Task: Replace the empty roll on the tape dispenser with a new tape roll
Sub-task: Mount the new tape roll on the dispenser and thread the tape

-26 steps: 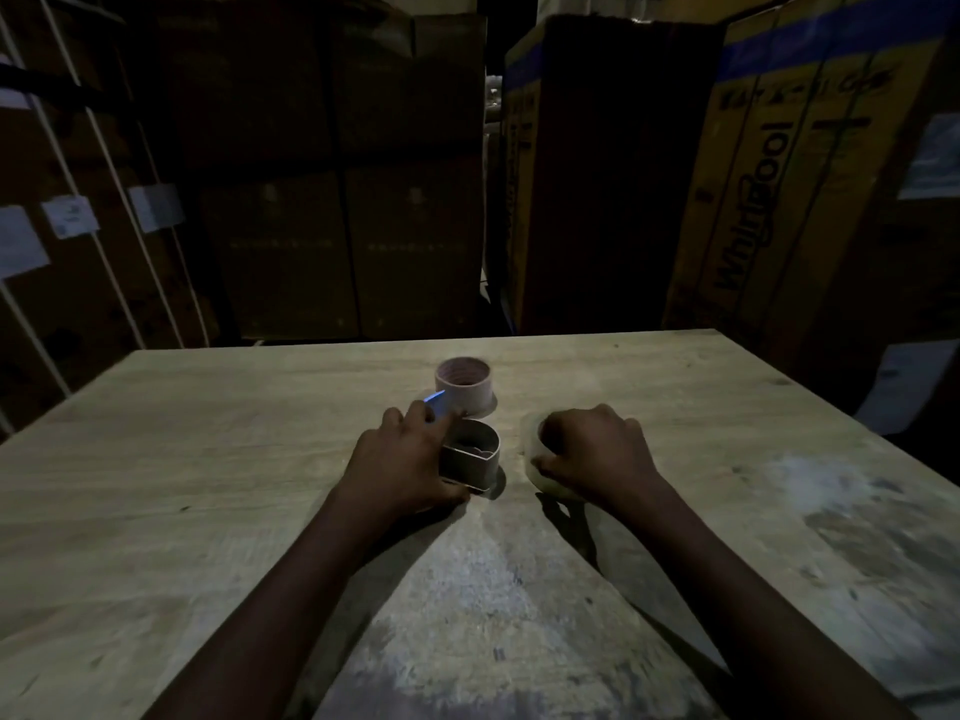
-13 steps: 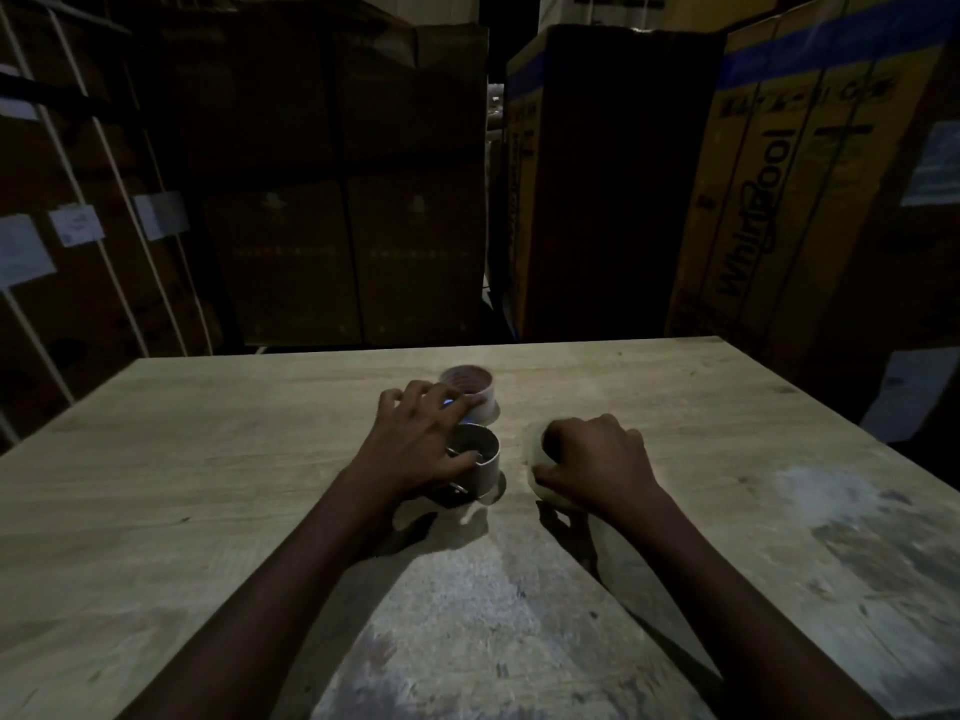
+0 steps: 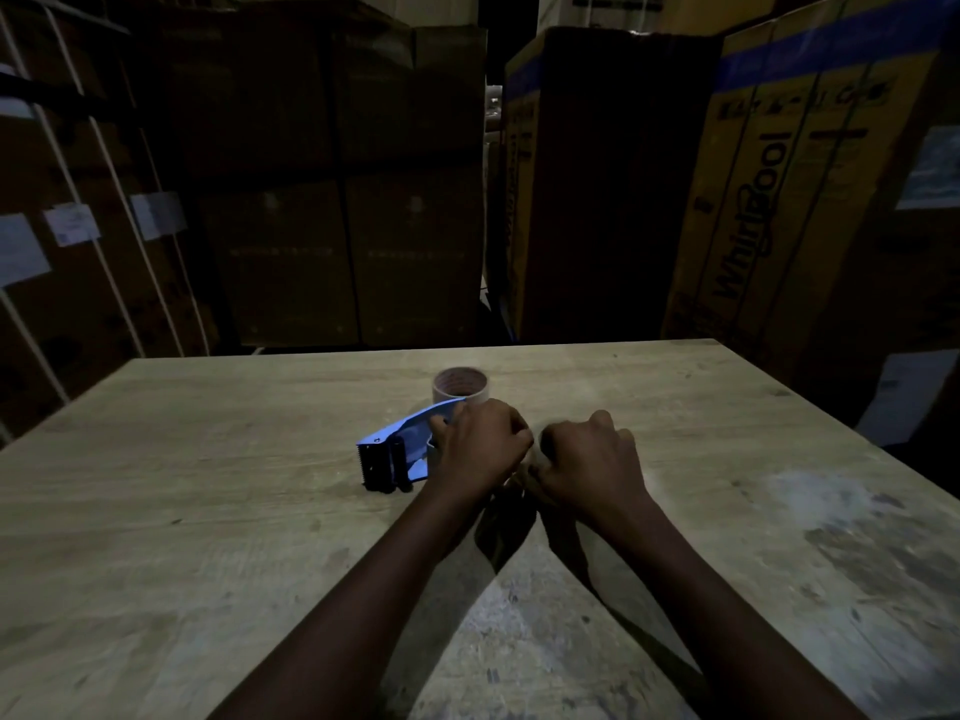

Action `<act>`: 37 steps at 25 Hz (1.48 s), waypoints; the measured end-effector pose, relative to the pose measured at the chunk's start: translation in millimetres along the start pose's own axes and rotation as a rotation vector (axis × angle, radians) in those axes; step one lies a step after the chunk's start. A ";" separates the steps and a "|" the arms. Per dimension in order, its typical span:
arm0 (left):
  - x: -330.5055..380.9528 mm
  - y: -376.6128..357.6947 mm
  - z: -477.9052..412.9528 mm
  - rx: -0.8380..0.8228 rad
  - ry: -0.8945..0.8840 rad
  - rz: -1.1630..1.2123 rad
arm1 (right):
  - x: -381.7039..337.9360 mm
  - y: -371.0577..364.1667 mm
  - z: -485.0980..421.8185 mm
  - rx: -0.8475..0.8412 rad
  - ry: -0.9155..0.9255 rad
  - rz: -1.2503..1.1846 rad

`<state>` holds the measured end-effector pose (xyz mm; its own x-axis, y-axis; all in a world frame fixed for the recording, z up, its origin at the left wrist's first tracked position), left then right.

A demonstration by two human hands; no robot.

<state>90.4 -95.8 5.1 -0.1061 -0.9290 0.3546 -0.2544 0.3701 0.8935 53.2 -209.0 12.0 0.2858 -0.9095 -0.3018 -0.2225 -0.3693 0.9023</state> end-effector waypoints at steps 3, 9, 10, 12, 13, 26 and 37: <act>1.7 4.4 1.5 0.044 0.022 0.099 | 0.4 12.0 0.2 0.069 0.010 -0.005; -8.1 30.1 5.3 0.225 0.031 0.305 | -6.5 35.7 -10.8 0.235 0.090 -0.116; -14.2 36.7 6.0 0.266 0.037 0.323 | -10.0 37.8 -15.6 0.241 0.099 -0.120; -26.9 49.5 7.0 0.317 0.042 0.354 | -19.6 39.0 -26.1 0.232 0.136 -0.134; -32.8 55.2 7.7 0.317 0.039 0.384 | -25.0 39.5 -31.5 0.220 0.162 -0.151; -138.9 85.6 42.1 0.298 0.174 0.645 | -41.3 5.6 -51.1 0.024 0.321 -0.597; -135.4 94.0 43.6 0.363 0.115 0.311 | -45.7 12.1 -43.7 0.069 0.351 -0.483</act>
<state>38.9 65.0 29.1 -0.1286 -0.7611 0.6358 -0.5481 0.5888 0.5940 78.1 -163.6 50.2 0.6575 -0.5225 -0.5428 -0.0470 -0.7475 0.6626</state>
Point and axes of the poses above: each hand's wrist, its own z-axis away from the middle knuckle, its own y-axis out of the back of the hand, x = y × z, the point moved 8 cm from there along -z, towards the middle knuckle, and after that the axes turned 8 degrees about -z, right-handed, at the moved point
